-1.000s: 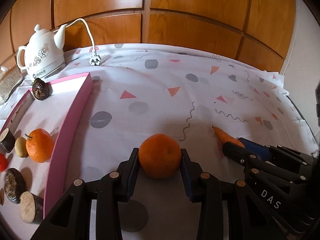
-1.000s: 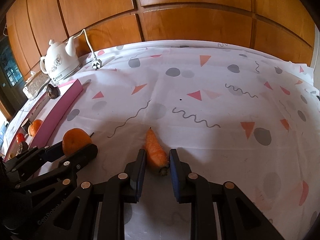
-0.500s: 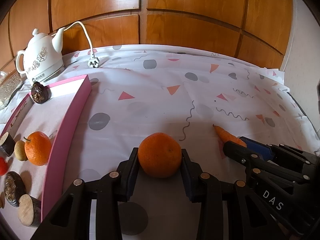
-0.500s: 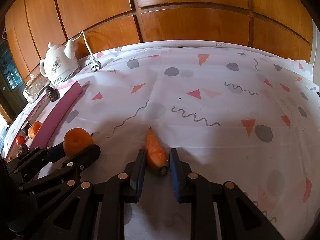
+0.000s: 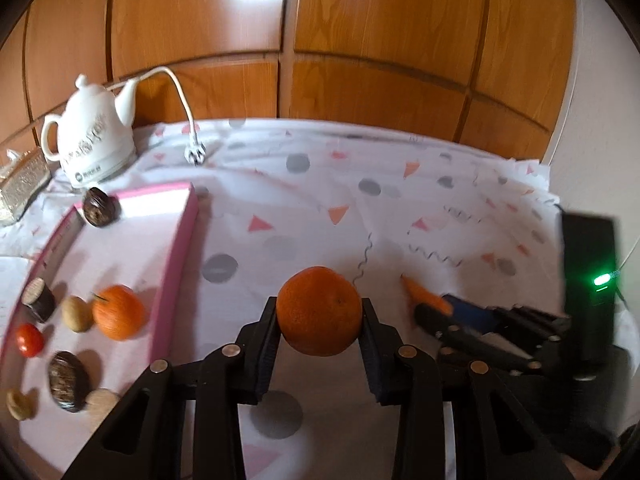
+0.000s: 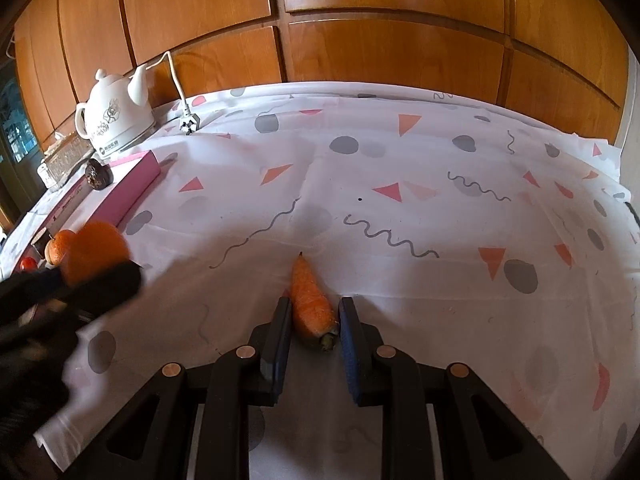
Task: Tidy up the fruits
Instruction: 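Lift the orange with left tool while right lifts the carrot, then carry orange and carrot over the pink tray and open both tools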
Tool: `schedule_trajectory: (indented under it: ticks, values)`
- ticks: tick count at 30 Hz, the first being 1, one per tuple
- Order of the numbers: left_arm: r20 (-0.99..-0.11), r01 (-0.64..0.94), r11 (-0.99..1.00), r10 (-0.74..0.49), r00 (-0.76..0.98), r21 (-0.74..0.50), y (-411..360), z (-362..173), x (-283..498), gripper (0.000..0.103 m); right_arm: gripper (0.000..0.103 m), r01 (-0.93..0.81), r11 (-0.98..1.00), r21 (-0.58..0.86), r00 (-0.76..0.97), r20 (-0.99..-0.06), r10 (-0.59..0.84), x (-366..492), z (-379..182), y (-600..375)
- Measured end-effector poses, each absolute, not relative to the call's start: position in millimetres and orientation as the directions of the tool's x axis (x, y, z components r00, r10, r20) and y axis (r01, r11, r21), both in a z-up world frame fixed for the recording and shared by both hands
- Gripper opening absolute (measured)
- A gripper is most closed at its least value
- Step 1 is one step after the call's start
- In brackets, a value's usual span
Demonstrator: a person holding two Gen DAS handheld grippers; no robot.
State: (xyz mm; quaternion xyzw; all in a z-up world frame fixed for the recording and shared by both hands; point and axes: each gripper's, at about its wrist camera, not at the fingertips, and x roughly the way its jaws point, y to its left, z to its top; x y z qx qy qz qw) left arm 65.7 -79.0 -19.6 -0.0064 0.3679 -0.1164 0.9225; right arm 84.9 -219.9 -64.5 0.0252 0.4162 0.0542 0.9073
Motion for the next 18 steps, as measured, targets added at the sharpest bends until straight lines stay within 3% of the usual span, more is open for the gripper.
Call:
schedule_trajectory:
  ticks: [6,18]
  values:
    - [-0.663,0.170,0.980,-0.196,0.722,-0.105,-54.7,-0.5,53.6,0.037,0.023,-0.070,0.993,0.091,0.628,-0.770,0.115,89.4,-59.2,-213.9]
    - [-0.645,-0.010,0.991,-0.080,0.760,-0.135,35.9,13.6,43.9,0.038,0.023,-0.297,0.932,0.209,0.607,-0.712,0.353,95.7,-10.3,-130.5]
